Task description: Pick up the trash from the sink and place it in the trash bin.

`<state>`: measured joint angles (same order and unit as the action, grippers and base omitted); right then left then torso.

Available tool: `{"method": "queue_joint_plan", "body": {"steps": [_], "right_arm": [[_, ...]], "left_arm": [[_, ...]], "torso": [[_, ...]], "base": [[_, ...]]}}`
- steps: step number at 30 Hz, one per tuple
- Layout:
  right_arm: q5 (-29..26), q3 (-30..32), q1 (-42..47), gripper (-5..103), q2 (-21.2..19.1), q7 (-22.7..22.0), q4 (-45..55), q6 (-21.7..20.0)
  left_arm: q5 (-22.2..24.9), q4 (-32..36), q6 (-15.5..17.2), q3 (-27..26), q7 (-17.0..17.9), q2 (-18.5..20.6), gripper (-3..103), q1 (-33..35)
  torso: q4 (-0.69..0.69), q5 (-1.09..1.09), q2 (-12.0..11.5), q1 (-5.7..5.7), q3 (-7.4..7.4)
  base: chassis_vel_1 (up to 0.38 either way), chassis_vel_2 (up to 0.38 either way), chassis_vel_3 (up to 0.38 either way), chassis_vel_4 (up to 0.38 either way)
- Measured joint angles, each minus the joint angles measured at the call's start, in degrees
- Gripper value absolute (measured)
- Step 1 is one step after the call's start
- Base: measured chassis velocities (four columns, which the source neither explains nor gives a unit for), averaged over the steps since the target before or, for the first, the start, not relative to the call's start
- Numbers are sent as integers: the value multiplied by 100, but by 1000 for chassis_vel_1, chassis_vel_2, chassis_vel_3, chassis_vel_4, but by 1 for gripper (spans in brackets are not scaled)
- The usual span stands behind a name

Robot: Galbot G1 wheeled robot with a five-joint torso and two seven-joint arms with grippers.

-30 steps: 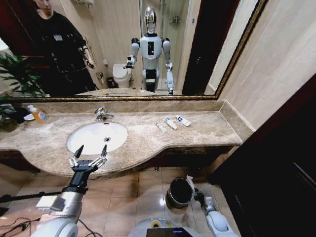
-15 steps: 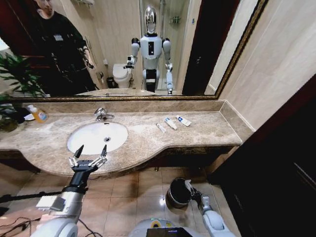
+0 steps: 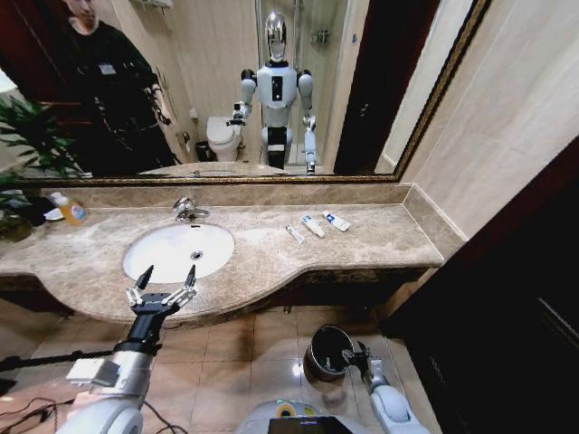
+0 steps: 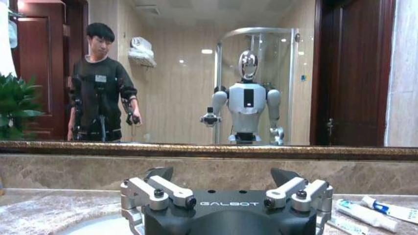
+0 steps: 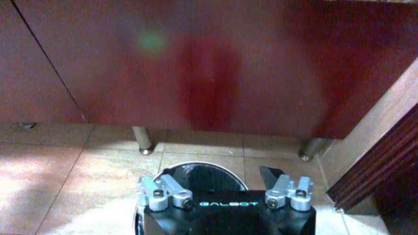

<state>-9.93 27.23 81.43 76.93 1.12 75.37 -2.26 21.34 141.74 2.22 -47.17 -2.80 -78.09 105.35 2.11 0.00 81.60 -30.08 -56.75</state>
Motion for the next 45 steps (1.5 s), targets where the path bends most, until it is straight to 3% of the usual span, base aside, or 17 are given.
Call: {"method": "queue_joint_plan", "body": {"steps": [3, 7, 14, 25, 27, 34, 40, 45], "right_arm": [[2, -5, 20, 94, 12, -4, 53, -1], [-1, -4, 43, 100, 42, -32, 109, -15], [-47, 15, 105, 100, 57, -105, 262, -32], [-805, 366, 840, 100, 17, -148, 2315, -37], [-1041, 544, 980, 100, -19, -142, 3118, -211], [-1442, 637, 773, 100, -318, -100, 4460, -770], [-1450, 467, 295, 100, -531, 239, 4560, -1057], [-1491, 223, -546, 100, -861, 574, 4057, -1252]], "left_arm": [[0, 0, 0, 0, 0, 0, 100, 0], [0, 0, 0, 0, 0, 0, 100, 0], [0, 0, 0, 0, 0, 0, 100, 0], [0, 0, 0, 0, 0, 0, 100, 0], [0, 0, 0, 0, 0, 0, 100, 0], [0, 0, 0, 0, 0, 0, 100, 0], [0, 0, 0, 0, 0, 0, 100, 0], [0, 0, 0, 0, 0, 0, 100, 0]], "torso": [[0, 0, 0, 0, 0], [0, 0, 0, 0, 0], [0, 0, 0, 0, 0], [-1, -1, 0, 0, 0], [-1, 2, 0, 0, 0], [-1, -1, 0, 0, 0], [-1, 1, 0, 0, 0], [0, 1, 0, 0, 0]], "base": [[0, 0, 0, 0], [0, 0, 0, 0], [0, 0, 0, 0], [0, 0, 0, 0], [0, 0, 0, 0], [0, 0, 0, 0], [0, 0, 0, 0], [0, 0, 0, 0]]}}
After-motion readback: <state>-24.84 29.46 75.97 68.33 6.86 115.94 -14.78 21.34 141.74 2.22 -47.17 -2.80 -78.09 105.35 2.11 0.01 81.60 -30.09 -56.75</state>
